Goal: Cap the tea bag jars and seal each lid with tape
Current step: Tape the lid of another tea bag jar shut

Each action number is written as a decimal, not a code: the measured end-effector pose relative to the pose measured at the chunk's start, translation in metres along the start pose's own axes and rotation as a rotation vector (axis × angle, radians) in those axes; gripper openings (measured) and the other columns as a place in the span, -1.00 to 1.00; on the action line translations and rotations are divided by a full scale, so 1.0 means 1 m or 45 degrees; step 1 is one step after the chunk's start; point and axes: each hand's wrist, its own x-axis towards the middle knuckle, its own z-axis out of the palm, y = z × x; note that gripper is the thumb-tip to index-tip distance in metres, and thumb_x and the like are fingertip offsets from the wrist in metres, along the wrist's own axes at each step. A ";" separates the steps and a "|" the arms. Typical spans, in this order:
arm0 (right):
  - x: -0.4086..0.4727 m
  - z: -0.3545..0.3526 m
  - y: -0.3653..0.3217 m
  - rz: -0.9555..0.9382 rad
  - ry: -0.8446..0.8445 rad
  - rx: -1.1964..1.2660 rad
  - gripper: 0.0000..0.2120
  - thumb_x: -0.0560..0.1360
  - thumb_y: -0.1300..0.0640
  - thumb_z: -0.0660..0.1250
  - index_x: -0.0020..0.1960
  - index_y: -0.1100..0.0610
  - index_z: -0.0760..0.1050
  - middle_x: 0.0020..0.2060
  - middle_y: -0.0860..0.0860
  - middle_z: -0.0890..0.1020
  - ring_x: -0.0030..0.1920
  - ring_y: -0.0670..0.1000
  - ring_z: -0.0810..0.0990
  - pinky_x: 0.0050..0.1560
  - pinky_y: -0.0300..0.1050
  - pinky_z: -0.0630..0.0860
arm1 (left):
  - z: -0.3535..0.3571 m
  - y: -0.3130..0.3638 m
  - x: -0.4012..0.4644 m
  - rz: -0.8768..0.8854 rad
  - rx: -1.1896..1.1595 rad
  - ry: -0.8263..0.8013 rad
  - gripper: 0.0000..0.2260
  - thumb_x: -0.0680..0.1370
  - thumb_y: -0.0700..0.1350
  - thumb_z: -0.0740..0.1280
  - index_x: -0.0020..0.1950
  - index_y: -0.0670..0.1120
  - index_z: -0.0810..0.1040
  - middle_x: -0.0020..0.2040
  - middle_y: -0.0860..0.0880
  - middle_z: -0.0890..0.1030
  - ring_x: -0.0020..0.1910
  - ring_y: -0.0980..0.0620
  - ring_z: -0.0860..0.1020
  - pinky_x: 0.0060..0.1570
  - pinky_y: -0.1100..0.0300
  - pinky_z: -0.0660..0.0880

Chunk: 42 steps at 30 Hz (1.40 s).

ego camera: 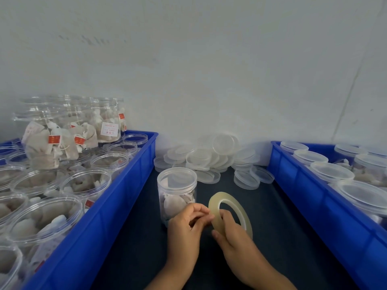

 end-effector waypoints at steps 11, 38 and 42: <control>-0.001 0.005 -0.002 -0.023 0.010 -0.036 -0.78 0.62 0.13 0.18 0.22 0.00 0.21 -0.20 -0.04 0.50 -0.20 -0.07 0.48 -0.18 -0.17 0.41 | -0.003 -0.002 0.002 0.145 0.148 -0.039 -0.88 0.45 -0.31 0.46 -0.19 -0.10 0.63 -0.29 0.09 0.65 -0.22 0.15 0.63 -0.16 0.29 0.57; -0.005 -0.013 -0.006 -0.061 0.027 0.396 -0.70 0.54 -0.10 0.20 -0.02 0.12 0.49 -0.29 0.15 0.56 -0.37 -0.05 0.51 -0.29 0.00 0.51 | -0.002 0.005 -0.003 -0.012 -0.237 -0.151 -0.76 0.48 -0.04 0.38 0.11 -0.06 0.49 -0.11 -0.02 0.63 -0.08 0.06 0.64 -0.13 0.29 0.57; -0.005 -0.028 -0.003 -0.089 -0.208 0.483 -0.75 0.61 -0.02 0.14 0.15 0.09 0.49 -0.18 0.12 0.60 -0.19 0.03 0.58 -0.07 0.05 0.54 | -0.002 0.006 -0.002 -0.037 -0.266 -0.221 -0.78 0.51 -0.05 0.34 0.15 0.05 0.56 -0.12 -0.03 0.64 -0.08 0.02 0.64 -0.12 0.25 0.58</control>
